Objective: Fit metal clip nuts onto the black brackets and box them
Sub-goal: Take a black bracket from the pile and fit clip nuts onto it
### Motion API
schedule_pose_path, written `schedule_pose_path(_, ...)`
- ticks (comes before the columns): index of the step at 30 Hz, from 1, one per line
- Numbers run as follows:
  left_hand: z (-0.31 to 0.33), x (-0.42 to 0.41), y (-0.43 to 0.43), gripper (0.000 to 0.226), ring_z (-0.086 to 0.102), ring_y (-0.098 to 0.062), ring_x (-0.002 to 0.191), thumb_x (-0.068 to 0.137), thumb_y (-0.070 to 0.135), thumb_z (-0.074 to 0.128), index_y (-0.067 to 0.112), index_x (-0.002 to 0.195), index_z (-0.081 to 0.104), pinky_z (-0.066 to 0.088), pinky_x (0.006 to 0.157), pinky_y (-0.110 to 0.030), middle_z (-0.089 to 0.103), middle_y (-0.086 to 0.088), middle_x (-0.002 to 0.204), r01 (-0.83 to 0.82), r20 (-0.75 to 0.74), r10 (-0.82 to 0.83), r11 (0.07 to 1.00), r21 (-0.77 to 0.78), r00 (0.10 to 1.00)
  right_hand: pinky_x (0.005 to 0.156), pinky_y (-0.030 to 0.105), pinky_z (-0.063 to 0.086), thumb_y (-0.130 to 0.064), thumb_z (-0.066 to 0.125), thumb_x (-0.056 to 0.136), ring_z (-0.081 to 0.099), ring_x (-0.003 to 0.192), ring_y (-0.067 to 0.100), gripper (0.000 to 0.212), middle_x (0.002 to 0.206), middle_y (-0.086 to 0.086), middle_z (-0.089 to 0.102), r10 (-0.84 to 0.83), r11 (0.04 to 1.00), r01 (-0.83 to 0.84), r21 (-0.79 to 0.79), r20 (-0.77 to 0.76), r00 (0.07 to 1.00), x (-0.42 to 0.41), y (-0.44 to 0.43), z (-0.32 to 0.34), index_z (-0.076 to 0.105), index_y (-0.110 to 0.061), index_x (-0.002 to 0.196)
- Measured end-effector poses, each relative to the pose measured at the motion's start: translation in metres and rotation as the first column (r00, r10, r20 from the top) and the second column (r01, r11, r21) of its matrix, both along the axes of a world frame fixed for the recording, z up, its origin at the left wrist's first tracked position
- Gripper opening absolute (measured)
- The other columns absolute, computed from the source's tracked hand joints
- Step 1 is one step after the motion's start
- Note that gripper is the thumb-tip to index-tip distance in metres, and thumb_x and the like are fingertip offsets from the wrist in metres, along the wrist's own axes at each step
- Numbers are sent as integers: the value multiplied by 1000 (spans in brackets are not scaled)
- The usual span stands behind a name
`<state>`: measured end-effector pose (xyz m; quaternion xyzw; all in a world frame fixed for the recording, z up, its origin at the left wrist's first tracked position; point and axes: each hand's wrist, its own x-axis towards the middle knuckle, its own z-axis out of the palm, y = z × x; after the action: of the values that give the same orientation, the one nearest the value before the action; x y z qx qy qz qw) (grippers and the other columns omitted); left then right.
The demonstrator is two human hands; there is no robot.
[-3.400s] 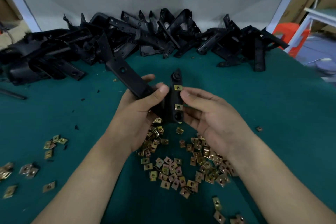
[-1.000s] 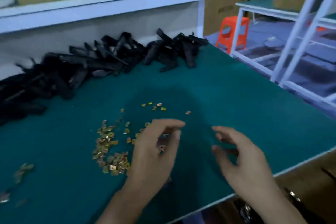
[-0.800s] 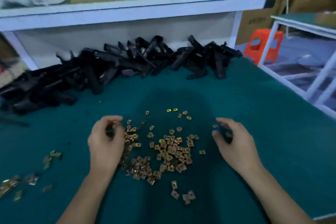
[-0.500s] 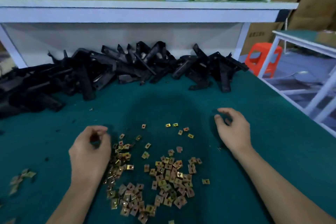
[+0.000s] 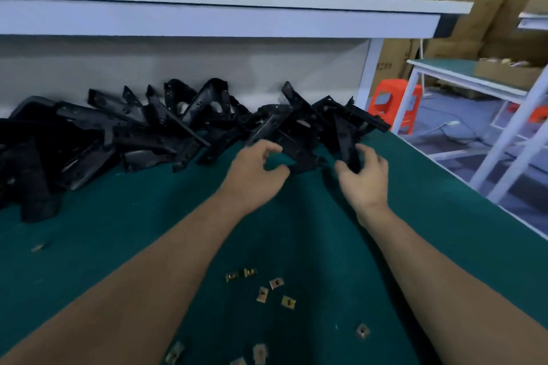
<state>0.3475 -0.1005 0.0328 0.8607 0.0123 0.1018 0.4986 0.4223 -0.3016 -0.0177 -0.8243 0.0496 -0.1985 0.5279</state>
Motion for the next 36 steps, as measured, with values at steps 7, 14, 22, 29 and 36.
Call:
schedule_pose_path(7,-54,98,-27,101,-13,-20,154,74,80,64,53,153,7,4,124,-49,-18,2,166,-179,22,178,971,158,984,103,22,16,-54,69,83,17,154,18,85,170,1,2,45,999,-45,-12,-42,998,64,2,-4,21,-52,154)
schedule_pose_path(14,-53,157,-12,98,9,-24,154,75,83,38,47,157,-2,7,120,-55,17,-3,167,-255,-24,263,952,168,965,111,41,42,-64,70,66,49,133,23,85,152,3,39,102,994,-103,-32,-37,994,102,12,0,34,-58,143)
schedule_pose_path(22,-56,131,-5,80,29,-19,148,92,52,48,44,159,5,32,115,-40,31,3,162,-42,-3,43,995,88,999,80,33,39,-50,61,78,56,100,23,45,112,-1,62,196,967,-211,-146,-108,975,83,20,3,49,-46,122)
schedule_pose_path(29,-55,80,1,73,38,-8,132,99,41,46,52,157,3,28,101,-26,38,11,156,-48,-14,48,999,-12,999,64,15,39,-45,63,85,57,80,0,39,91,-16,67,237,956,-248,-154,-88,967,34,30,1,48,-54,120)
schedule_pose_path(36,-51,7,11,68,50,8,98,100,37,52,59,151,13,35,74,-10,48,20,128,-104,-60,98,988,-112,993,60,3,38,-41,61,89,52,83,-22,38,90,-30,62,337,932,-343,-118,-70,939,-37,44,0,44,-56,120)
